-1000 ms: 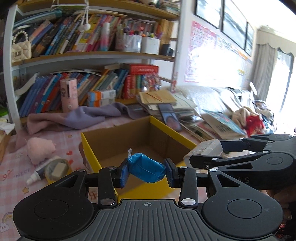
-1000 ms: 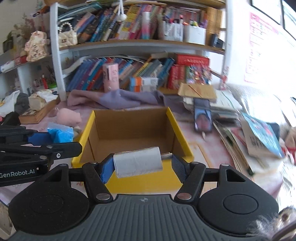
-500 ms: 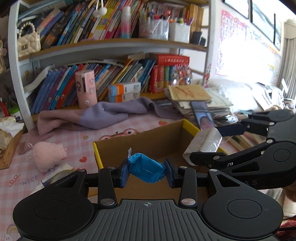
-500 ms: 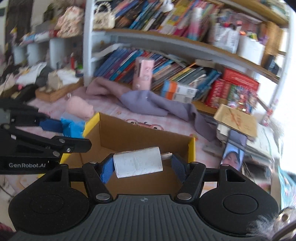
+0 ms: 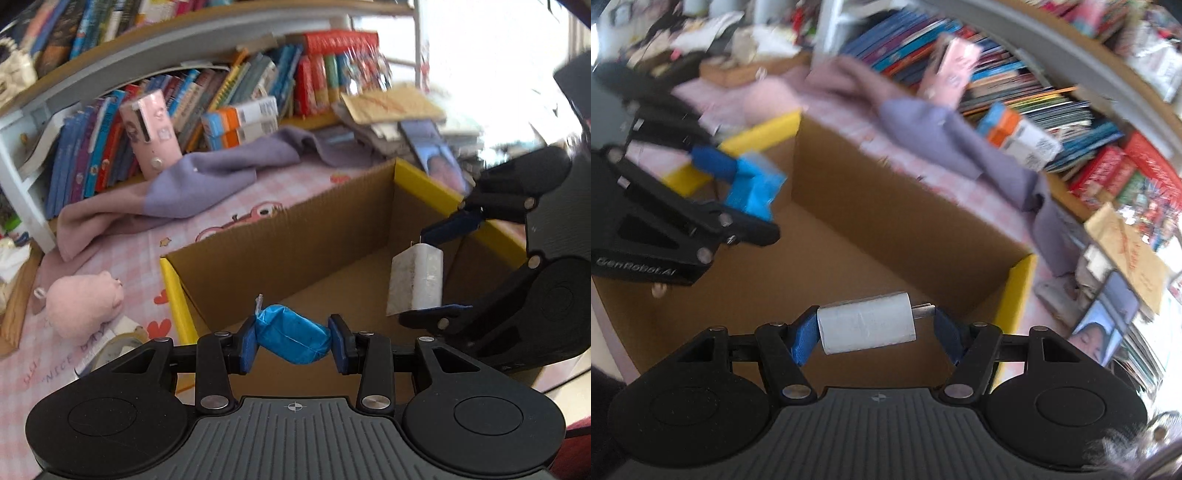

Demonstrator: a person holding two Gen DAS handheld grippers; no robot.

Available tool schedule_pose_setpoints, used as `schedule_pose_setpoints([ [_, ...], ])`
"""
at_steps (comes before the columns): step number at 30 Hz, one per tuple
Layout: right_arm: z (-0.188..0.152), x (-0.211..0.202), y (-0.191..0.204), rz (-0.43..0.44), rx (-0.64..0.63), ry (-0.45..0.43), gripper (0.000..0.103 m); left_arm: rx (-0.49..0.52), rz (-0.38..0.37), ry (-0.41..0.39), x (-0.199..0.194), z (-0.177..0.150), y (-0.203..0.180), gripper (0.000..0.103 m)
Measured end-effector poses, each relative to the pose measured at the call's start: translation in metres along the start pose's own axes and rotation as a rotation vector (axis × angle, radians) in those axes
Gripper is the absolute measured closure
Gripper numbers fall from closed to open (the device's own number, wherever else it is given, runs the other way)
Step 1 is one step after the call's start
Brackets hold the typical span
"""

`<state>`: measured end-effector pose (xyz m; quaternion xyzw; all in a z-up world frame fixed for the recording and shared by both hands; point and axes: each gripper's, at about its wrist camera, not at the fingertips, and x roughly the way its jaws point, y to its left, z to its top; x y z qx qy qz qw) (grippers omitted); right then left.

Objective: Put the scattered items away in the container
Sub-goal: 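Open both tools to drop the blue item and white plug into the box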

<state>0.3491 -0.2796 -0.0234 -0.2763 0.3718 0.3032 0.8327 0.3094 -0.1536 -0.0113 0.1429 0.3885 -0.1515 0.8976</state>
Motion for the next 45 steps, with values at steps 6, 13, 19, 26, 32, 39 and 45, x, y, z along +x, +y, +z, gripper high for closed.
schedule_pose_setpoints([
  [6,0.004,0.022,-0.002,0.062,-0.045,0.069,0.039,0.056,-0.011,0.054,0.024,0.006,-0.003,0.065],
  [13,0.005,0.030,0.001,0.089,-0.085,0.127,0.039,0.106,-0.012,0.126,0.038,0.011,-0.008,0.064],
  [19,0.005,0.034,0.003,0.123,-0.101,0.187,0.031,0.156,0.011,0.146,0.040,0.011,-0.016,0.044],
  [26,-0.002,0.025,0.008,0.108,-0.085,0.188,0.023,0.211,0.075,0.137,0.040,0.013,-0.023,0.014],
  [32,-0.005,0.017,0.008,0.089,-0.035,0.164,0.019,0.200,0.084,0.118,0.040,0.016,-0.020,0.014],
  [39,-0.005,0.004,-0.009,0.067,0.062,0.081,0.012,0.168,0.132,0.062,0.026,0.013,-0.023,0.012],
  [45,-0.004,-0.024,-0.012,0.010,0.077,0.000,0.011,0.078,0.128,-0.023,-0.003,0.015,-0.017,0.007],
])
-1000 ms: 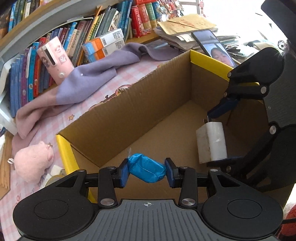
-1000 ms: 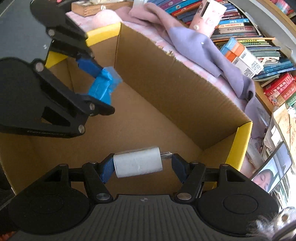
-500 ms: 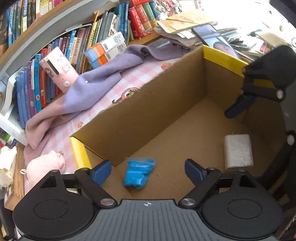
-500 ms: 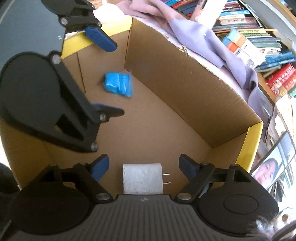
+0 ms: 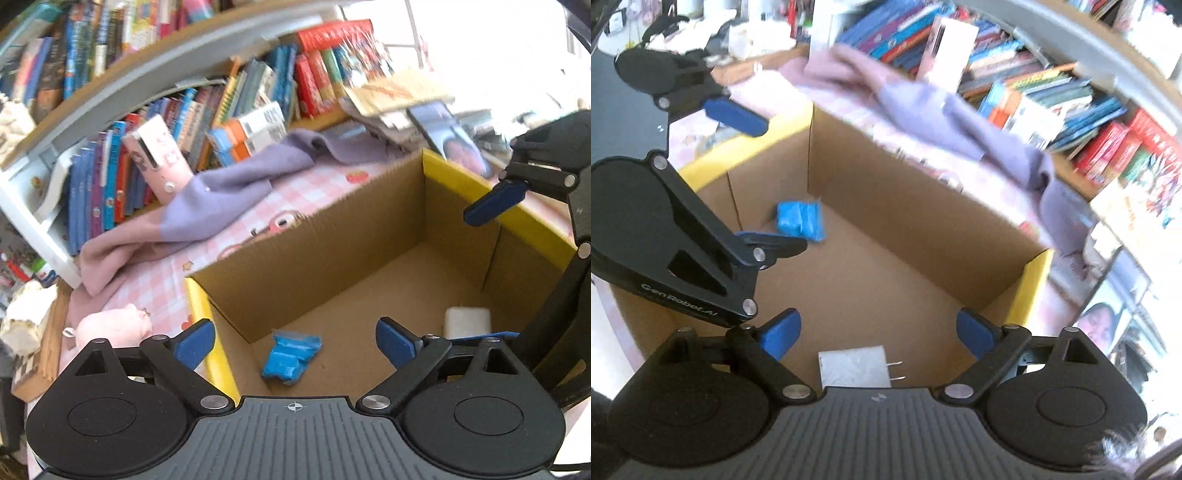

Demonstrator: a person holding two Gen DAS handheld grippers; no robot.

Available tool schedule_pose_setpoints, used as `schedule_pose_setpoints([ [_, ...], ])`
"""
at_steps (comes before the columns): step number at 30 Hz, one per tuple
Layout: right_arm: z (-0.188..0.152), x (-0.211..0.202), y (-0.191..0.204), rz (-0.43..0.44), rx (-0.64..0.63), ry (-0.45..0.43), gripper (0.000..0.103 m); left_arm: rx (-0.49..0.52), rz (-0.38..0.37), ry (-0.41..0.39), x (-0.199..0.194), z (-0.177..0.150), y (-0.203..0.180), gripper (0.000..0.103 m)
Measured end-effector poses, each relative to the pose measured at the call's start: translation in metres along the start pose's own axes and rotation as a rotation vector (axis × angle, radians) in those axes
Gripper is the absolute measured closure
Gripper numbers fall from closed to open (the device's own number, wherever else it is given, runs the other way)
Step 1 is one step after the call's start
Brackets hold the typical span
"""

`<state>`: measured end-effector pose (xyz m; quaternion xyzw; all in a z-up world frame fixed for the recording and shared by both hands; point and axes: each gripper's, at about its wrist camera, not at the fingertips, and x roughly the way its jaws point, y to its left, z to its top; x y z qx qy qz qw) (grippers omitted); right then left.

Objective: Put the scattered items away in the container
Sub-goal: 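Lift both open tools out of the box and back away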

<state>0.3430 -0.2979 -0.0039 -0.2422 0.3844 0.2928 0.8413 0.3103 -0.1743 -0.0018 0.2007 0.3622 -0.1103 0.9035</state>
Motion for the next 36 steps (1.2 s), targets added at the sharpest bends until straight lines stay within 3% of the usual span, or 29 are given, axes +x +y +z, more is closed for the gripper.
schedule_pose_setpoints([
  [8,0.003,-0.050,0.001,-0.057,0.065,-0.146,0.010,-0.149,0.002,-0.091,-0.041,-0.006,0.018,0.004],
  [21,-0.007,-0.106,0.043,-0.214,0.212,-0.259,0.010,-0.239,-0.013,-0.177,-0.097,-0.045,0.040,0.004],
  [27,-0.016,-0.122,0.079,-0.300,0.282,-0.286,0.010,-0.244,-0.018,-0.238,-0.127,-0.074,0.054,0.004],
  [36,-0.023,-0.143,0.145,-0.375,0.341,-0.309,0.010,-0.254,-0.028,-0.240,-0.161,-0.127,0.079,0.004],
])
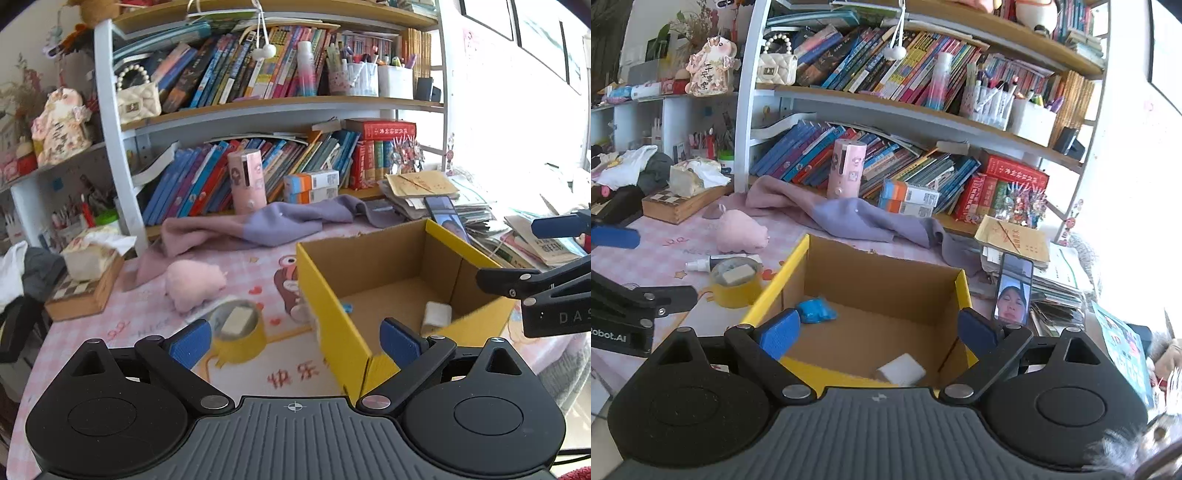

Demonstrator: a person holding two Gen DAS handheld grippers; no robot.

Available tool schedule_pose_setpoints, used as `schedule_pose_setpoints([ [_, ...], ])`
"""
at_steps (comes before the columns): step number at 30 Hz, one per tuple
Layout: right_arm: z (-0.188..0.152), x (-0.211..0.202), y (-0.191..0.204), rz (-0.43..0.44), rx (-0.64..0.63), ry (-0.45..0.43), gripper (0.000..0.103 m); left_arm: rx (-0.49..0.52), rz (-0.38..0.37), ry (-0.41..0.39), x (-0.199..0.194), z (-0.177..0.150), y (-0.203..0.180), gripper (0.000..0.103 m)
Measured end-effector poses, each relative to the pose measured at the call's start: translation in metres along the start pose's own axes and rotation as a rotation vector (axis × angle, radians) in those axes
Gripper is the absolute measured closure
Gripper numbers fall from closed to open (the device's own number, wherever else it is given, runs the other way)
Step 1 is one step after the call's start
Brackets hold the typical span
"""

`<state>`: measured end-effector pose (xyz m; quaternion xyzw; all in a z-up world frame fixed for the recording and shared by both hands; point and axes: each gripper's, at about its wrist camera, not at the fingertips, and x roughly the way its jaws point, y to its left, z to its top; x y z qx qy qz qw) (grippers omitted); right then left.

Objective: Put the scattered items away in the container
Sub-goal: 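Lift both open tools out of the box and back away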

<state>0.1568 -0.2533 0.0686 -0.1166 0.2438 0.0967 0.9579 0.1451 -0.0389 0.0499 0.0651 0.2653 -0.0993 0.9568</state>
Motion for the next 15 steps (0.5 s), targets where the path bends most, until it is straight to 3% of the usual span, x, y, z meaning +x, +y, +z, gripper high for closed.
schedule_pose_setpoints([
  [5,-0.012,-0.018,0.029,-0.031,0.030,0.010,0.010,0.029,-0.028,-0.011,-0.021,-0.017,0.017,0.004],
  [15,-0.030,-0.037,0.086,-0.032,0.043,0.028,0.010,0.016,-0.006,0.019,-0.049,-0.050,0.055,0.004],
])
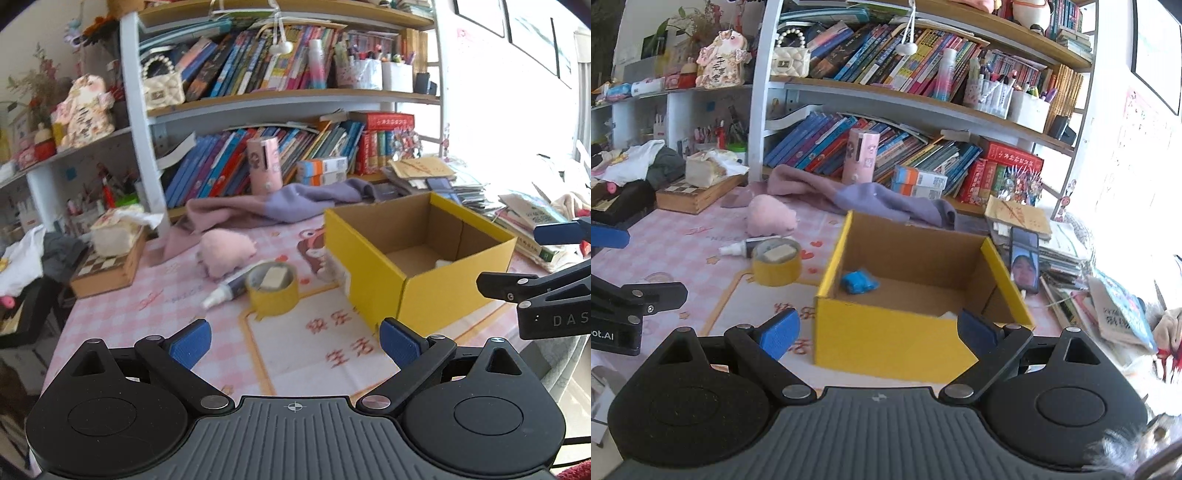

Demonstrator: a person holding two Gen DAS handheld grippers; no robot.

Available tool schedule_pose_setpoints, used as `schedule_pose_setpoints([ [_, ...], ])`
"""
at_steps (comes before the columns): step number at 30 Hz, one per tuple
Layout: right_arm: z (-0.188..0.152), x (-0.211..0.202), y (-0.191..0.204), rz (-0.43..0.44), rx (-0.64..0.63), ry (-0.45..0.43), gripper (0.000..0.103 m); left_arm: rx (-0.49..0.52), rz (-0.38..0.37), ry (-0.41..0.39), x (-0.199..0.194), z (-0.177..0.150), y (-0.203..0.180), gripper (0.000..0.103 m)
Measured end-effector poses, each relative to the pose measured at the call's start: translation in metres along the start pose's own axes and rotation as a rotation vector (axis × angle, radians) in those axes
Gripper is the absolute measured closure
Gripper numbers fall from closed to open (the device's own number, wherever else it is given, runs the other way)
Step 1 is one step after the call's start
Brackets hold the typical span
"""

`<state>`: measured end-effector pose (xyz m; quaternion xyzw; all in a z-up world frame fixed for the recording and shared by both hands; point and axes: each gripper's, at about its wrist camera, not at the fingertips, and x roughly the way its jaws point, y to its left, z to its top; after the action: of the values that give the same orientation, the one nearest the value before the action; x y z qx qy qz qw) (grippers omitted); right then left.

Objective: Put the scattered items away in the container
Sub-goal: 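Lift both open tools out of the box and back away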

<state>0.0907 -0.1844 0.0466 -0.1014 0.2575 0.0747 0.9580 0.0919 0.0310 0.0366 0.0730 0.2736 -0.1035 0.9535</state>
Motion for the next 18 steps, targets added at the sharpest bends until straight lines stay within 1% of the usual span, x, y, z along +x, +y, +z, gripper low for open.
schedule_pose_setpoints([
  [6,-0.006,-0.004,0.034,0.026,-0.014,0.003,0.010,-0.054,0.044,0.020,-0.011,-0.018,0.025,0.004],
  [11,-0.011,-0.002,0.066,0.068,-0.057,-0.002,0.010,-0.110,0.085,0.035,-0.016,-0.033,0.044,0.004],
  [15,-0.009,0.003,0.086,0.103,-0.088,-0.004,0.010,-0.150,0.113,0.049,-0.018,-0.044,0.056,0.004],
  [18,-0.007,0.006,0.098,0.120,-0.088,-0.004,0.010,-0.173,0.136,0.056,-0.020,-0.052,0.063,0.004],
])
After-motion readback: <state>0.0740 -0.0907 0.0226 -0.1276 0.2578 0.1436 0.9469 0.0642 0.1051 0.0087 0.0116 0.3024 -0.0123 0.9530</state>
